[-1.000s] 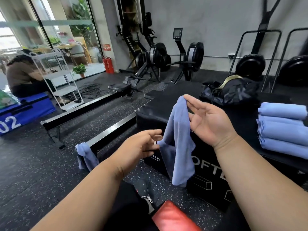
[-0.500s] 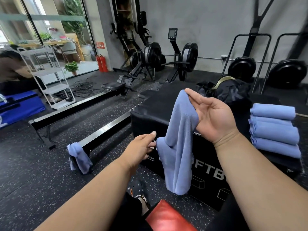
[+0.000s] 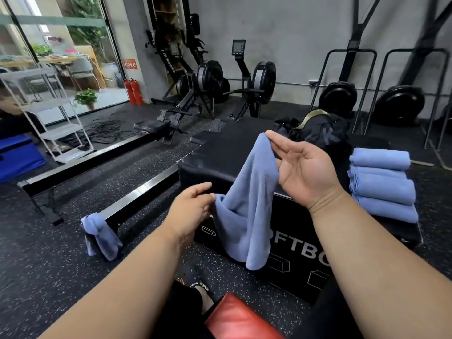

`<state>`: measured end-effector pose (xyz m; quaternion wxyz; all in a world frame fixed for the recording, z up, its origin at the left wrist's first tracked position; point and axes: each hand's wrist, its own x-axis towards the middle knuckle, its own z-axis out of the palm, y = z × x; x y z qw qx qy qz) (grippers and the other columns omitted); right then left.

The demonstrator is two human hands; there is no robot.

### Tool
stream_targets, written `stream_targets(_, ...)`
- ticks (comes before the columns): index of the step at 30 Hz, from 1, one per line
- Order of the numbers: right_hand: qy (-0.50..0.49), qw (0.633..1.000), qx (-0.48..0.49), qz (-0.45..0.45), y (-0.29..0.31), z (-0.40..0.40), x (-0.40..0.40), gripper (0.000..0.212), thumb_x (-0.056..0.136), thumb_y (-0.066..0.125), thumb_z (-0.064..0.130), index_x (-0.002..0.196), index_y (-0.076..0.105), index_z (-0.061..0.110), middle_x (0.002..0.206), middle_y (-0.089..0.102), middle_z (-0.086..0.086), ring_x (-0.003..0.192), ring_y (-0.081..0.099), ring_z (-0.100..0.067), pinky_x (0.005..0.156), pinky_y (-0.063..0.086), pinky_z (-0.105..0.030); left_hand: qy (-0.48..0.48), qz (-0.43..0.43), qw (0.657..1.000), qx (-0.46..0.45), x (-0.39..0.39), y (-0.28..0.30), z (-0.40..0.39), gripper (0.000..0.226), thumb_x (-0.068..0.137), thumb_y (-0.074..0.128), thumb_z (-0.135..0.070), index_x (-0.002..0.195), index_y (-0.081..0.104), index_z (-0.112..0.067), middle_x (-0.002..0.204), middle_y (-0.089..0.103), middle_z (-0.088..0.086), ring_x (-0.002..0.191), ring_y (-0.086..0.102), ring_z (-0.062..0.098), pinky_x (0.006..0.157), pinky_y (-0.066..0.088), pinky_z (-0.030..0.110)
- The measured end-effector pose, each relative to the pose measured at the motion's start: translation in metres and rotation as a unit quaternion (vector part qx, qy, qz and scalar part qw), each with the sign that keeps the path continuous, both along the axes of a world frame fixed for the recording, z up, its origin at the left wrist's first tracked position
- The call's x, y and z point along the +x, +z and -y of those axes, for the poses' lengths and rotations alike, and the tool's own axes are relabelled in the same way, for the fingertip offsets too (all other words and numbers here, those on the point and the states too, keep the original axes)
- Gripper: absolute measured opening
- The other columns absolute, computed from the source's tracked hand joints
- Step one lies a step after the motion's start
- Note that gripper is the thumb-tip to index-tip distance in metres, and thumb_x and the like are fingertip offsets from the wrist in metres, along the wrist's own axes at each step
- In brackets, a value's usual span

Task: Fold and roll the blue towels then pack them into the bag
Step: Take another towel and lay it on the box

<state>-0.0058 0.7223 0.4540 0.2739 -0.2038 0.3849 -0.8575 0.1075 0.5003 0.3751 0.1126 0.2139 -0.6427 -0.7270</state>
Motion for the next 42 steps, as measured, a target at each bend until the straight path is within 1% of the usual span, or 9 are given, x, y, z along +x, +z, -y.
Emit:
stream_targets(4,-0.041,0.999,0.003,0.003,-0.009,-0.004,-0.009,0.053,0.101,0.041,0.016,0.153,0.049,0.004,0.153,0.058,-0.007,0.134,0.061,-0.033,0.111,0.050,-0.051,0.053,-0.049,0.997,-0.019,-0.004,0.014,0.033,0.032,0.102,0.061,-0.003,0.130,0.064,-0.017,0.097,0.081,0.001,0.092,0.066,0.017,0.079,0.050,0.028)
stream_targets(10,0.012,0.999,0.013,-0.029,-0.017,0.001,-0.002,0.065,0.099,0.041,0.017,0.160,0.031,-0.003,0.150,0.055,-0.007,0.139,0.053,-0.030,0.122,0.036,-0.053,0.071,-0.080,0.993,-0.057,-0.008,0.029,0.042,0.024,0.100,0.066,-0.005,0.121,0.068,-0.016,0.089,0.080,-0.008,0.087,0.070,0.010,0.077,0.054,0.023)
stream_targets(17,0.127,0.991,0.030,-0.039,-0.018,0.014,0.017,0.107,0.076,0.075,0.027,0.166,0.020,0.007,0.164,0.040,-0.008,0.146,0.046,-0.043,0.121,0.029,-0.068,-0.039,-0.076,0.993,-0.084,-0.011,0.026,-0.004,0.028,0.092,0.079,-0.015,0.120,0.075,-0.016,0.114,0.079,0.002,0.106,0.073,0.014,0.097,0.054,0.031)
stream_targets(20,0.192,0.978,0.039,-0.069,-0.021,0.018,0.022,0.096,0.085,0.059,0.023,0.164,0.012,-0.004,0.147,0.049,-0.010,0.148,0.035,-0.056,0.124,0.022,-0.069,-0.093,-0.104,0.986,-0.096,-0.008,0.031,-0.022,0.029,0.092,0.080,-0.016,0.120,0.075,-0.013,0.115,0.079,0.006,0.109,0.074,0.016,0.097,0.056,0.027)
stream_targets(26,0.178,0.975,0.089,-0.093,-0.024,0.011,0.014,0.101,0.075,0.073,0.037,0.163,0.033,0.006,0.167,0.040,-0.005,0.152,0.041,-0.031,0.128,0.017,-0.060,-0.087,-0.106,0.979,-0.151,-0.014,0.028,-0.024,0.017,0.097,0.076,-0.018,0.113,0.079,-0.016,0.110,0.080,0.003,0.110,0.075,0.023,0.100,0.057,0.039)
stream_targets(31,0.066,0.976,0.170,-0.117,-0.023,0.006,0.015,0.049,0.091,0.054,0.021,0.138,0.065,0.018,0.145,0.065,0.004,0.138,0.058,-0.018,0.123,0.036,-0.048,-0.078,-0.085,0.985,-0.129,-0.014,0.025,-0.016,0.012,0.094,0.069,-0.022,0.093,0.080,-0.017,0.095,0.077,0.001,0.087,0.066,0.017,0.086,0.048,0.037)
stream_targets(34,-0.045,0.910,0.327,-0.251,-0.024,0.007,0.017,0.048,0.095,0.063,0.007,0.139,0.066,0.027,0.135,0.067,0.013,0.123,0.063,-0.001,0.116,0.045,-0.031,-0.107,-0.086,0.982,-0.128,-0.013,0.031,-0.009,0.019,0.092,0.058,-0.018,0.093,0.075,-0.009,0.092,0.069,0.005,0.088,0.057,0.019,0.085,0.043,0.042)
stream_targets(37,-0.062,0.859,0.396,-0.319,-0.024,0.008,0.022,0.054,0.097,0.068,0.017,0.144,0.060,0.042,0.133,0.059,0.017,0.113,0.060,0.007,0.099,0.042,-0.011,-0.137,-0.080,0.977,-0.145,-0.013,0.041,-0.004,0.028,0.088,0.058,-0.025,0.100,0.069,-0.002,0.094,0.064,0.009,0.089,0.053,0.021,0.085,0.038,0.044)
stream_targets(42,-0.021,0.880,0.366,-0.301,-0.028,0.014,0.024,0.030,0.100,0.069,0.020,0.127,0.074,0.032,0.124,0.074,0.010,0.115,0.070,-0.008,0.108,0.050,-0.031,-0.169,-0.071,0.969,-0.165,-0.012,0.059,-0.007,0.019,0.076,0.061,-0.034,0.081,0.070,-0.019,0.081,0.061,0.002,0.079,0.049,0.019,0.077,0.036,0.040)
